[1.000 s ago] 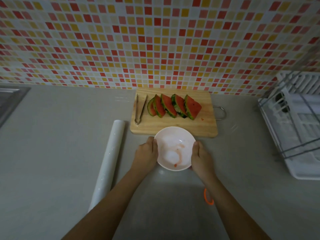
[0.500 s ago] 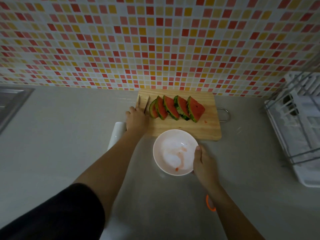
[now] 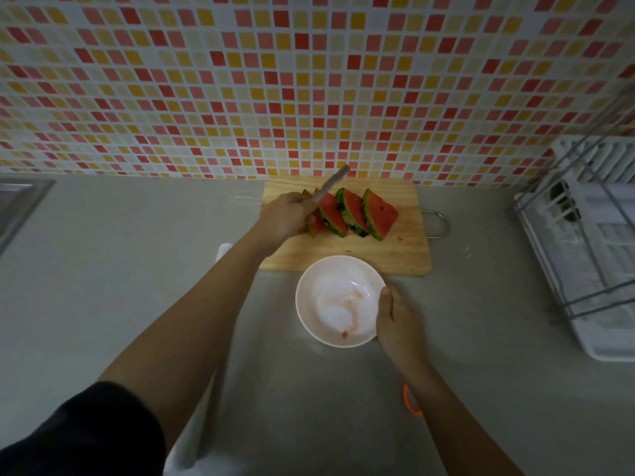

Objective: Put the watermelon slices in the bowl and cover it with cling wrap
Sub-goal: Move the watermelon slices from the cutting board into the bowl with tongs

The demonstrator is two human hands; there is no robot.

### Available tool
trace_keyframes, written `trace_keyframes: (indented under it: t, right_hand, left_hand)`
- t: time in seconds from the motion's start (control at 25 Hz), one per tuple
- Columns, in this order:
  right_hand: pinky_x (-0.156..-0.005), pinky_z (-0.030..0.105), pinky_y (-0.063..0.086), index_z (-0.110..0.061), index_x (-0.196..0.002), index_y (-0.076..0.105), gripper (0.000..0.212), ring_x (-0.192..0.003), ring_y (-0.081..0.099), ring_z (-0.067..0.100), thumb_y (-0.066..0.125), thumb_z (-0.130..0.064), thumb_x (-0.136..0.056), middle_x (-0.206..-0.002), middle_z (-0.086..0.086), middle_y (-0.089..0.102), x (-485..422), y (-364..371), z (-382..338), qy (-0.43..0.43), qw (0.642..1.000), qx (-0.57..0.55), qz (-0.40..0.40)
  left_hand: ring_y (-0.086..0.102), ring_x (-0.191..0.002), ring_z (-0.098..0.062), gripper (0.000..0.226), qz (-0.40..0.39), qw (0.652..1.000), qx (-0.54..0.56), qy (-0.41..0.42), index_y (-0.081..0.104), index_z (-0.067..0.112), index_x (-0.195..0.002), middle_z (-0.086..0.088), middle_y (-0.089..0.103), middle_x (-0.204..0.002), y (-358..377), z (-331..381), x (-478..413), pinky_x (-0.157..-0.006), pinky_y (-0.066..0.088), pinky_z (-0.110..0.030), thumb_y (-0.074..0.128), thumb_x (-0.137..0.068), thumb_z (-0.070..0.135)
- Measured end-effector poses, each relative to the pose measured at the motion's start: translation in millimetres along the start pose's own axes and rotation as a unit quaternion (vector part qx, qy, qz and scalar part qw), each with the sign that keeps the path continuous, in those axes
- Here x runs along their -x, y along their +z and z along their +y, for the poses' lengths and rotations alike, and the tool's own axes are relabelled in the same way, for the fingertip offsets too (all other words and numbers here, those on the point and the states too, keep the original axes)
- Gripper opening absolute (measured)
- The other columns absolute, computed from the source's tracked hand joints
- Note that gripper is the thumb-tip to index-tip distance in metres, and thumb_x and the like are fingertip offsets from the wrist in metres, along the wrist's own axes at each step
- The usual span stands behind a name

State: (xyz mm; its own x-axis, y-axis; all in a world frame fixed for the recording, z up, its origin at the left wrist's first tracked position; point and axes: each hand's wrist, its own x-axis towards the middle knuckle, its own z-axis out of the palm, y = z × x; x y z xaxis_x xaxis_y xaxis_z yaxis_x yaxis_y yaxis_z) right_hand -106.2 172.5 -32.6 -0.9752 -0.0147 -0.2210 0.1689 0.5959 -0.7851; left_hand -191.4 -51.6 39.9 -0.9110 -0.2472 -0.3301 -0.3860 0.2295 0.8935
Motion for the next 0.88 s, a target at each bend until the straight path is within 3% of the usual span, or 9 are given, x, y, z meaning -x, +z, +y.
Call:
trace_keyframes:
  t: [0.16,0.32,0.4,0.48,0.6,0.68,0.88]
  right_hand:
    - [-0.071,0.037,0.053,-0.018,-0.110,0.060,0.038,-0.079,0.062,0.023,0.027,-0.033,-0.099,-0.089,0.005,0.066,0.4,0.1,0.2,-0.003,1.000,-0.006,0.002]
    - [-0.070,0.030,0.046,-0.018,-0.111,0.060,0.037,-0.082,0.061,0.022,0.028,-0.033,-0.099,-0.098,0.008,0.068,-1.3,1.3,1.8,0.003,1.000,-0.015,0.005]
    - [-0.070,0.027,0.042,-0.018,-0.111,0.060,0.037,-0.085,0.061,0.023,0.028,-0.033,-0.099,-0.100,0.008,0.068,-1.9,2.2,3.0,0.008,1.000,-0.016,0.007]
    - [-0.069,0.027,0.041,-0.016,-0.111,0.060,0.037,-0.085,0.062,0.025,0.029,-0.032,-0.099,-0.099,0.010,0.069,-2.1,2.6,4.1,0.003,1.000,-0.014,0.013]
    - [-0.069,0.028,0.043,-0.016,-0.111,0.061,0.037,-0.084,0.063,0.026,0.029,-0.032,-0.099,-0.098,0.011,0.069,-2.8,2.8,4.9,-0.001,1.000,-0.015,0.017]
    - [-0.070,0.028,0.043,-0.017,-0.112,0.061,0.037,-0.084,0.062,0.025,0.029,-0.033,-0.099,-0.099,0.010,0.069,-3.1,2.7,5.3,0.001,1.000,-0.019,0.017]
    - [-0.065,0.027,0.042,-0.021,-0.108,0.061,0.037,-0.081,0.061,0.021,0.028,-0.035,-0.099,-0.088,0.001,0.065,-2.9,1.7,5.5,-0.004,1.000,-0.026,0.009]
  left_hand:
    - [0.051,-0.059,-0.017,0.037,-0.012,0.957,-0.276,0.084,0.066,0.006,-0.079,-0.008,0.058,-0.069,15.8,26.2,-17.1,-0.053,0.035,-0.025,0.049,-0.094,0.035]
    - [0.058,-0.077,-0.026,0.036,-0.062,0.934,-0.348,0.044,0.067,0.005,-0.087,-0.015,0.066,-0.088,30.2,41.8,-39.7,-0.069,0.044,-0.030,0.048,-0.094,0.036]
    - [0.055,-0.072,-0.022,0.036,-0.080,0.946,-0.315,0.014,0.069,0.001,-0.095,-0.013,0.070,-0.092,35.4,43.5,-47.8,-0.063,0.042,-0.027,0.052,-0.092,0.033]
    - [0.047,-0.060,-0.016,0.031,-0.086,0.964,-0.252,-0.019,0.067,-0.001,-0.098,-0.008,0.069,-0.083,37.0,45.0,-50.5,-0.053,0.036,-0.024,0.056,-0.090,0.026]
    - [0.034,-0.046,-0.014,0.016,-0.072,0.981,-0.178,-0.040,0.063,0.001,-0.084,-0.004,0.056,-0.060,36.1,42.7,-51.6,-0.046,0.028,-0.023,0.058,-0.087,0.016]
    - [0.031,-0.042,-0.013,0.019,-0.061,0.989,-0.134,-0.031,0.057,0.003,-0.069,0.000,0.047,-0.047,34.7,41.9,-48.3,-0.043,0.027,-0.022,0.059,-0.086,0.012]
    - [0.029,-0.046,-0.013,0.022,-0.068,0.997,-0.023,0.013,0.055,0.004,-0.065,-0.001,0.039,-0.051,11.2,42.4,-21.3,-0.047,0.023,-0.026,0.057,-0.087,0.008]
